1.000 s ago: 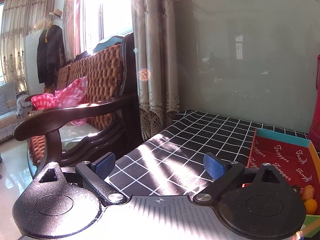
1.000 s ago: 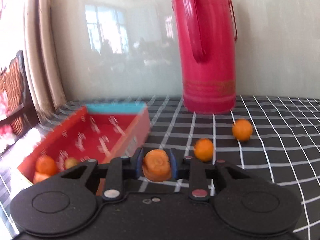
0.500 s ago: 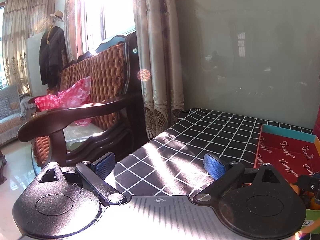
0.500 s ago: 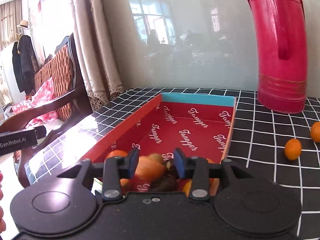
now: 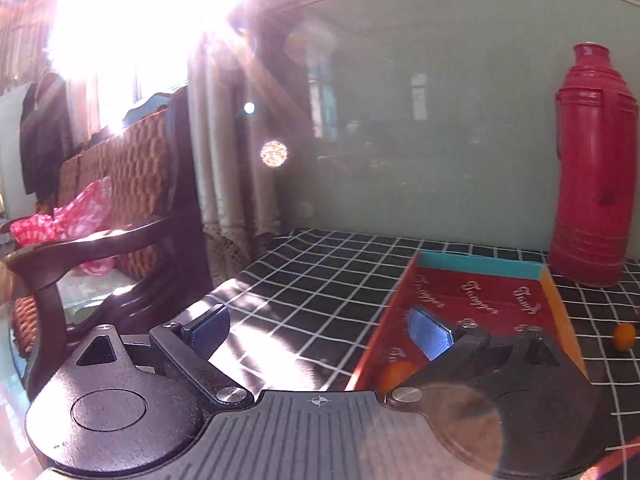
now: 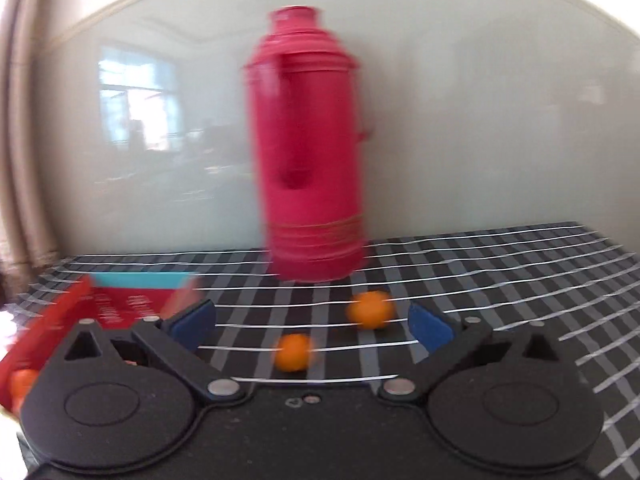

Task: Organize fruits
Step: 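Move the left tool to a tangerine and grasp it, then carry the tangerine with the left tool into the red box and release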

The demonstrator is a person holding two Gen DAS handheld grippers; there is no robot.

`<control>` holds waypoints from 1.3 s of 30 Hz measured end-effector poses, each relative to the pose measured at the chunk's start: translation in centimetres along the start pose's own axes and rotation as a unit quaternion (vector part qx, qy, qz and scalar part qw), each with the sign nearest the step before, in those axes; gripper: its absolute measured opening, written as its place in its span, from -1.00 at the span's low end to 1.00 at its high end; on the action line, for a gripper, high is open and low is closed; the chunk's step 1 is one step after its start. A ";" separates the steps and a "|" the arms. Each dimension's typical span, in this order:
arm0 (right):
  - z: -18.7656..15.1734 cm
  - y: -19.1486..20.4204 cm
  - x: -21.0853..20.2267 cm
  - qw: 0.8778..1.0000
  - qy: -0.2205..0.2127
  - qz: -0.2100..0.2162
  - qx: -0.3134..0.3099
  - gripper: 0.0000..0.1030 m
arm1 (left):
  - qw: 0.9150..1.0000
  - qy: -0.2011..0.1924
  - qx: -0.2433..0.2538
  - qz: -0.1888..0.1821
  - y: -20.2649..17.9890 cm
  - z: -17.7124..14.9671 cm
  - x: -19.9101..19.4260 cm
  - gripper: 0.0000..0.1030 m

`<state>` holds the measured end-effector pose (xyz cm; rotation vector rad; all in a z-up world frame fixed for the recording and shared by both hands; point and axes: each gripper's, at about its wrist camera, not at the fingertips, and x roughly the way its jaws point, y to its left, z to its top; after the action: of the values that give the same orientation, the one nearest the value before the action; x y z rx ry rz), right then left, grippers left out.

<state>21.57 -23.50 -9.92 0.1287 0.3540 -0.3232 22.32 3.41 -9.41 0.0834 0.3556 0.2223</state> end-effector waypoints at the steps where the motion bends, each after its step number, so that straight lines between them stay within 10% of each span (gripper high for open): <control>1: 0.0 -1.0 0.0 0.999 -0.004 -0.033 -0.001 0.89 | 1.000 -0.005 0.006 -0.013 -1.1 0.1 -0.3 0.85; 7: -0.1 -5.5 -0.2 0.978 -0.023 -0.207 -0.023 0.89 | 0.992 -0.027 0.045 -0.112 -8.0 0.3 -2.2 0.85; 14: -0.2 -9.6 -0.9 0.961 -0.037 -0.273 0.001 0.89 | 0.974 -0.014 0.105 -0.201 -17.1 -0.1 -2.6 0.85; 21: 0.3 -12.4 -1.6 0.968 -0.032 -0.248 0.036 0.89 | 0.964 0.040 0.120 -0.234 -24.0 -0.2 0.6 0.80; 32: 0.6 -12.6 -2.1 0.973 -0.036 -0.224 0.041 0.89 | 0.953 0.123 0.115 -0.252 -27.2 -1.9 5.1 -0.34; 39: 0.6 -13.1 -2.4 0.974 -0.041 -0.214 0.056 0.89 | 0.953 0.111 0.125 -0.254 -27.5 -2.5 4.6 -0.39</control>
<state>15.24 -35.25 -9.38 0.1483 0.2786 -0.7745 31.17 -22.18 -16.60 0.2145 0.6161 -0.3285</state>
